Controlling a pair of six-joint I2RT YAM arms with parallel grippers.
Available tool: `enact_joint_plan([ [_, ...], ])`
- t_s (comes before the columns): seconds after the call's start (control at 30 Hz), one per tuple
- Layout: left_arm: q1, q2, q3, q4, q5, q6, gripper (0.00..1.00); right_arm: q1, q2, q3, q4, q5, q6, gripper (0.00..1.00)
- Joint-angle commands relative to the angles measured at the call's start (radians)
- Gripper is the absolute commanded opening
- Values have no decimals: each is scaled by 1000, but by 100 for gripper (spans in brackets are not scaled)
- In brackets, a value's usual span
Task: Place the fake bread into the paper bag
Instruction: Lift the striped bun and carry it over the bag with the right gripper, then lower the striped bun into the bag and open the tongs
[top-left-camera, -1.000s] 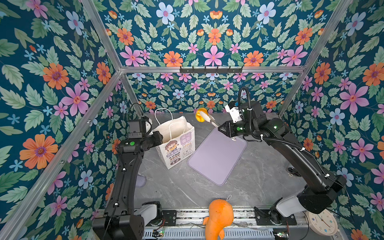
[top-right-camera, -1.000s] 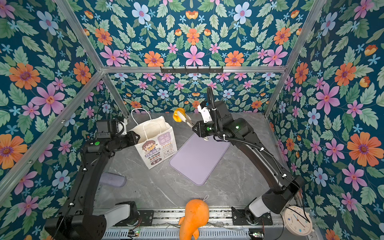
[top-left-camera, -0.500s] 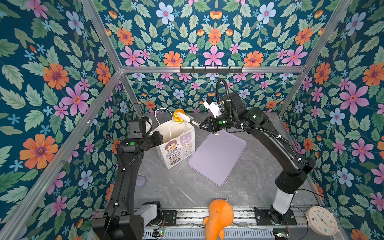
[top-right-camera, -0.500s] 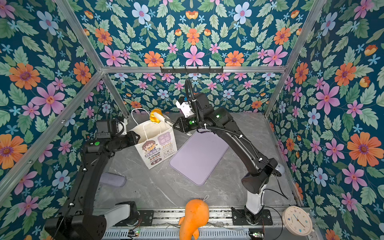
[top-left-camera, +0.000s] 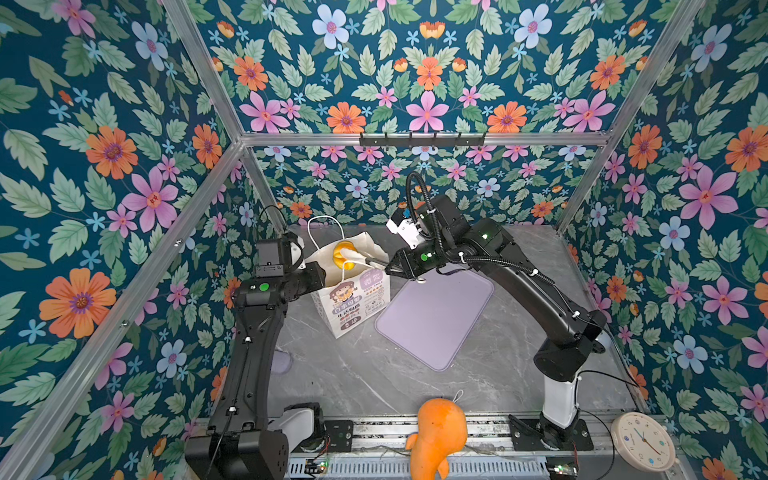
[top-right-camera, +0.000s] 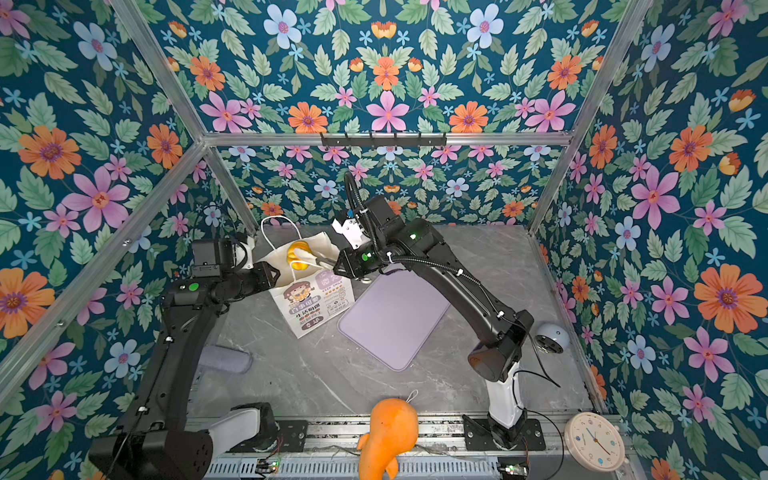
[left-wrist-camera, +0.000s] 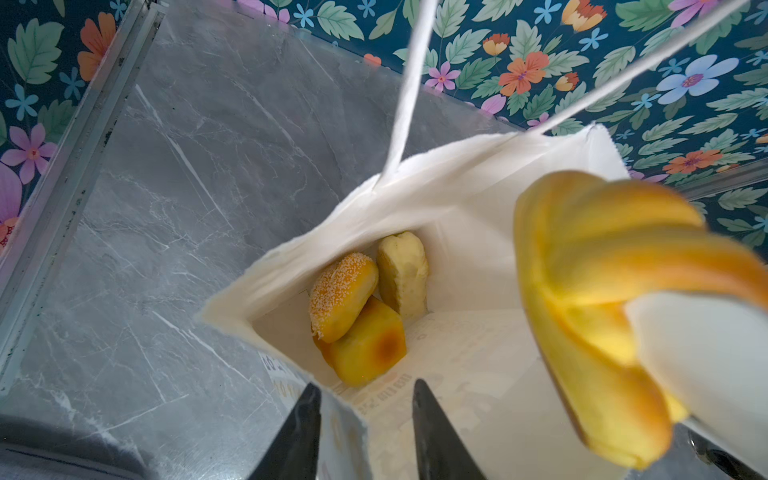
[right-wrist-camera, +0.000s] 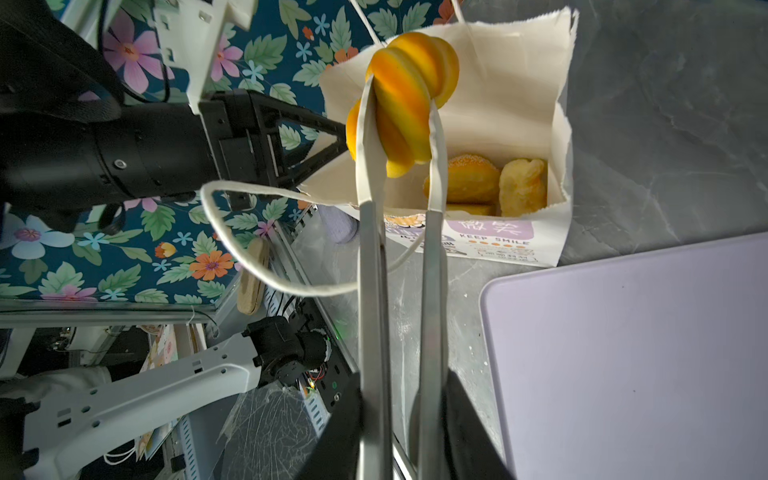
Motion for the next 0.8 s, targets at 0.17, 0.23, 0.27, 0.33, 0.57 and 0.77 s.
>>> enact_joint_plan([
  [0.17, 0, -5, -1, 7, 11, 2, 38, 8, -17, -29, 3, 37, -23, 27],
  [0.23, 0, -5, -3, 8, 12, 3, 38, 8, -2, -9, -14, 39, -24, 27],
  [0.27, 0, -5, -3, 8, 13, 3, 38, 8, 6, 5, -23, 36, -24, 28],
  [0.33, -1, -7, -3, 9, 12, 2, 38, 8, 26, 41, -47, 28, -26, 29],
  [0.57, 0, -12, -7, 6, 11, 2, 38, 8, 55, 98, -76, 18, -29, 36],
  [0.77, -1, -14, -8, 5, 8, 2, 38, 8, 59, 109, -80, 16, -32, 38],
])
